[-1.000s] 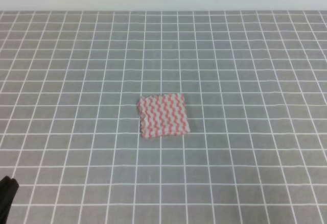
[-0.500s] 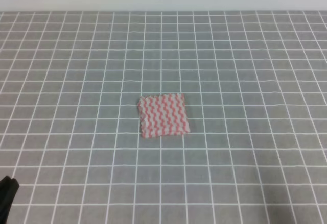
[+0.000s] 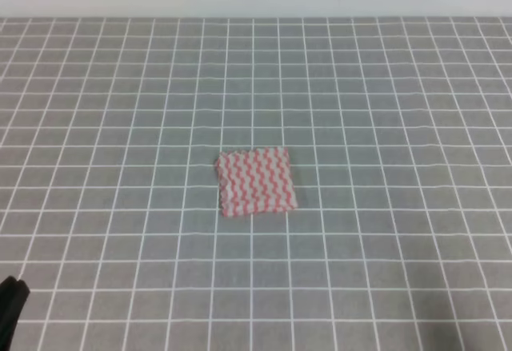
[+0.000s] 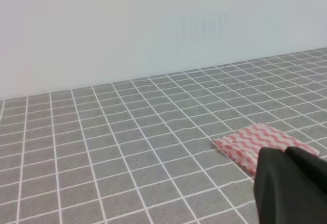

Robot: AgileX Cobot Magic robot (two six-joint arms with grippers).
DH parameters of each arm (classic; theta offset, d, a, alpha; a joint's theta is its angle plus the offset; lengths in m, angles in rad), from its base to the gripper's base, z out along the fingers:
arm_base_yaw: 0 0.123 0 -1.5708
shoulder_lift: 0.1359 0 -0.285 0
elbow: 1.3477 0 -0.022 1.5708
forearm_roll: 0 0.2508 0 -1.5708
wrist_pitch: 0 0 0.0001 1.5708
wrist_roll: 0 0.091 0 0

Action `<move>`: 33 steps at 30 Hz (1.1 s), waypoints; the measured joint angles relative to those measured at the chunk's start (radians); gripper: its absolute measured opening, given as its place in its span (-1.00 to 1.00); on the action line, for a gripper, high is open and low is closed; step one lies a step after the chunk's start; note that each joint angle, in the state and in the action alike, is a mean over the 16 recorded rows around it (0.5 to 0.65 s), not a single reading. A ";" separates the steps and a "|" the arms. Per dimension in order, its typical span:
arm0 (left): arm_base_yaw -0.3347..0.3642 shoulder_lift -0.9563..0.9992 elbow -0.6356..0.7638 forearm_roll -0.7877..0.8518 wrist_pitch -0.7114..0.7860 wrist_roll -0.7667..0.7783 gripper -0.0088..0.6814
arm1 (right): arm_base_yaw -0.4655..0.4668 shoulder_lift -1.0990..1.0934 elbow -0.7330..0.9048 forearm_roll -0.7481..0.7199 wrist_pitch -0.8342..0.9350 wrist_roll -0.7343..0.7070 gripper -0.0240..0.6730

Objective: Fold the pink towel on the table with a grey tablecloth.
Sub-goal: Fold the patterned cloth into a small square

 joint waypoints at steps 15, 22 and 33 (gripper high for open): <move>0.000 0.001 0.001 0.000 0.003 0.000 -0.99 | 0.000 0.000 0.012 -0.073 0.117 0.013 -0.97; 0.000 0.001 0.002 0.000 0.002 0.000 -0.99 | 0.000 0.000 0.012 -0.078 0.125 0.017 -0.97; 0.000 -0.001 0.012 -0.001 -0.001 0.000 -0.98 | 0.000 0.002 0.012 -0.077 0.125 0.022 -0.97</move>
